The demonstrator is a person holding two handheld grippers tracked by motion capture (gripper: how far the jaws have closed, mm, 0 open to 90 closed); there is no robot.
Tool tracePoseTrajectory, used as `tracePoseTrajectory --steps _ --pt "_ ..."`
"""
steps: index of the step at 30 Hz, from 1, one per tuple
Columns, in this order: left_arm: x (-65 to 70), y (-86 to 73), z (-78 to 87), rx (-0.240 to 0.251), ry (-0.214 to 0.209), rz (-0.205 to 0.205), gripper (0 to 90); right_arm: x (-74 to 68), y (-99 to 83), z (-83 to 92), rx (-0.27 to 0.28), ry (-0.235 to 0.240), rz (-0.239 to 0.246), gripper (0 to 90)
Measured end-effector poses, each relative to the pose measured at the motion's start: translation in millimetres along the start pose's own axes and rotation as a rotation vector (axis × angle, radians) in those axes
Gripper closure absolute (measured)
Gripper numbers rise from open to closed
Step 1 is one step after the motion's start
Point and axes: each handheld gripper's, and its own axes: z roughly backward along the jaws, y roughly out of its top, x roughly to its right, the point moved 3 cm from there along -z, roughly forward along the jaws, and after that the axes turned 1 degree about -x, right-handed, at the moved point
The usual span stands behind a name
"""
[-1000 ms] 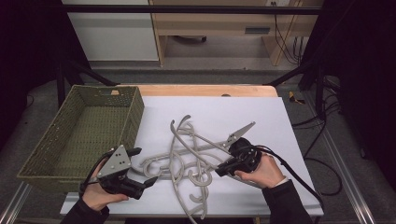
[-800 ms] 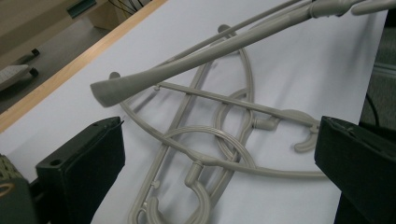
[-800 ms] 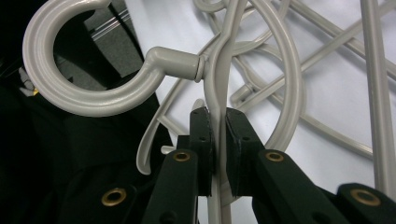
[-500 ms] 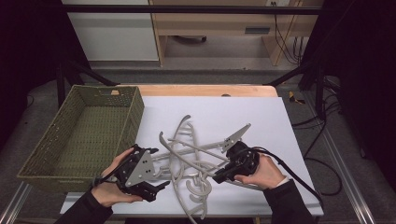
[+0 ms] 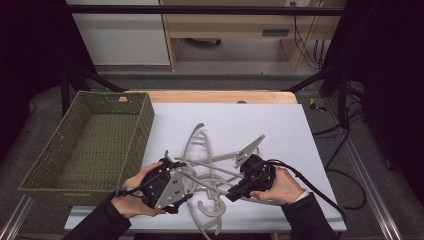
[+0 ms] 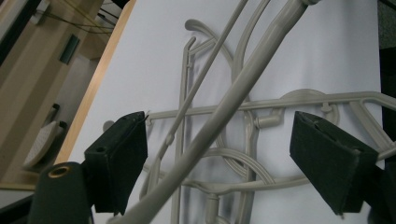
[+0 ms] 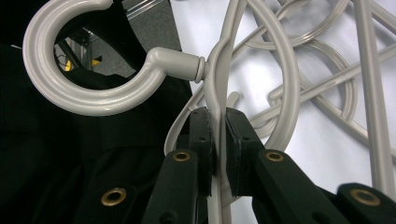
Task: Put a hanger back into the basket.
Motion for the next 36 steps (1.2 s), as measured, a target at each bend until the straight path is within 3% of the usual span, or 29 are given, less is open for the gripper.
tracePoseTrajectory --steps 2,3,9,11,14,20,26,36 --pt "1.9 2.3 -2.3 0.012 -0.008 -0.02 26.3 -0.8 1.0 -1.4 -0.003 0.007 0.003 82.5" --pt "2.1 3.5 -2.9 -0.001 -0.009 -0.059 28.0 -1.3 1.9 -2.2 -0.008 0.013 0.003 82.5" --pt "8.4 8.3 -12.5 -0.017 -0.011 -0.158 36.0 -2.6 4.0 -5.7 -0.017 0.033 0.015 82.5" --pt "10.1 8.3 -14.3 -0.019 -0.01 -0.168 39.5 -3.5 4.3 -6.6 -0.017 0.038 0.015 82.5" --pt "15.6 8.2 -19.0 -0.019 -0.012 -0.216 42.5 -3.4 4.3 -7.4 -0.015 0.041 0.023 82.5" --pt "18.2 7.4 -25.0 -0.023 0.006 -0.25 55.6 -4.2 4.5 -9.5 -0.022 0.052 0.023 82.5" --pt "19.9 6.8 -25.8 -0.019 -0.004 -0.27 71.7 -4.7 4.1 -9.5 -0.021 0.063 0.029 82.5" --pt "26.1 5.1 -26.4 -0.023 -0.02 -0.301 76.0 -4.3 3.8 -10.7 -0.03 0.072 0.039 82.3"
